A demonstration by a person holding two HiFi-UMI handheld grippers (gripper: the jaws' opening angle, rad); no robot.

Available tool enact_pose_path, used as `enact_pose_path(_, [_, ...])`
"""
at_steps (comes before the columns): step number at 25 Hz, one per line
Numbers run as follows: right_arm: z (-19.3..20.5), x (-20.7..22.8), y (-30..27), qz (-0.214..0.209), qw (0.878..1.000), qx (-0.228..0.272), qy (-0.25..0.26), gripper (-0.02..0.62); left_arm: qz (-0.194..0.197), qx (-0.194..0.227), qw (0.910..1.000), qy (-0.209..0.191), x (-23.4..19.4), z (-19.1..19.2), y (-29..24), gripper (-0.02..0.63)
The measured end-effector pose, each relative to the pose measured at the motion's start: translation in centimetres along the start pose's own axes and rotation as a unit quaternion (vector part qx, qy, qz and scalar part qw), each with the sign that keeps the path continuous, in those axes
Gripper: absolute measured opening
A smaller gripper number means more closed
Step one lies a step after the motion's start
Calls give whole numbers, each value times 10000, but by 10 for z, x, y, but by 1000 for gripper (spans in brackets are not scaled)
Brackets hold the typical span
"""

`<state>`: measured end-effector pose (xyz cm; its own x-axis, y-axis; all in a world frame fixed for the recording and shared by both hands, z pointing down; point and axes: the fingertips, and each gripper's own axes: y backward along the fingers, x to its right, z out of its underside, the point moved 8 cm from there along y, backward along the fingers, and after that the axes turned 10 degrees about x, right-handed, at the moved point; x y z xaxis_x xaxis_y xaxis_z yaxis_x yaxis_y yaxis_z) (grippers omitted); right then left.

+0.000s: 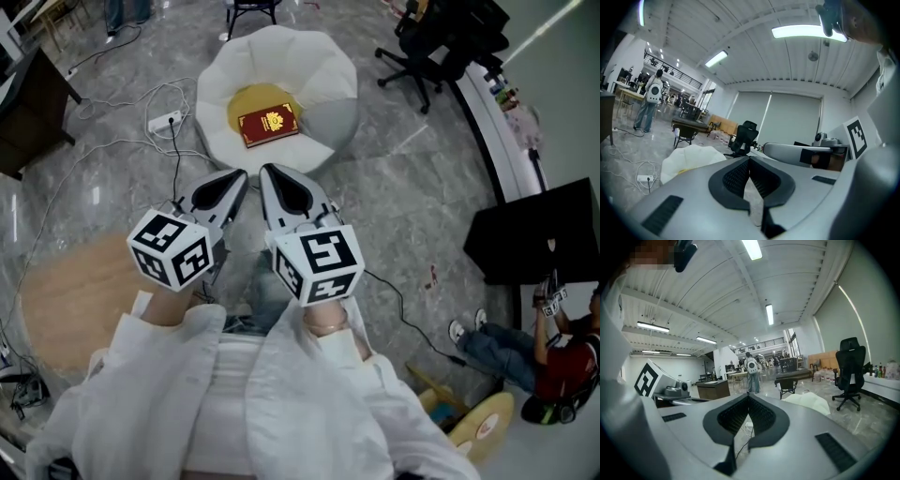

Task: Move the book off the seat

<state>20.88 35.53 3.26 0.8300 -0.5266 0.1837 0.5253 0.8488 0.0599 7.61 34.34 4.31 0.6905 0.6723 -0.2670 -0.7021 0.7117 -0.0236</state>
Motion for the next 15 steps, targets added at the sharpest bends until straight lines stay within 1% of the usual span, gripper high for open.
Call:
enact_pose_path(4, [-11,45,-49,-117,9999,-23,-55,11,-100,44,9999,-14,-30,-18,-53,5])
enact_pose_path(8, [-16,85,-88,-307,9995,-105,14,11,-315,134,9994,37,-62,-29,-102,5])
enact_pose_path(12, [-29,134,-127,-311,9995,-94,28,11,-470,231,9986,-38,-86,-50,-152,5])
enact_pose_path(15, [-34,160,-151,-340,9994,-72,41,11,-604,297,9977,-84,-100,-59,-177,5])
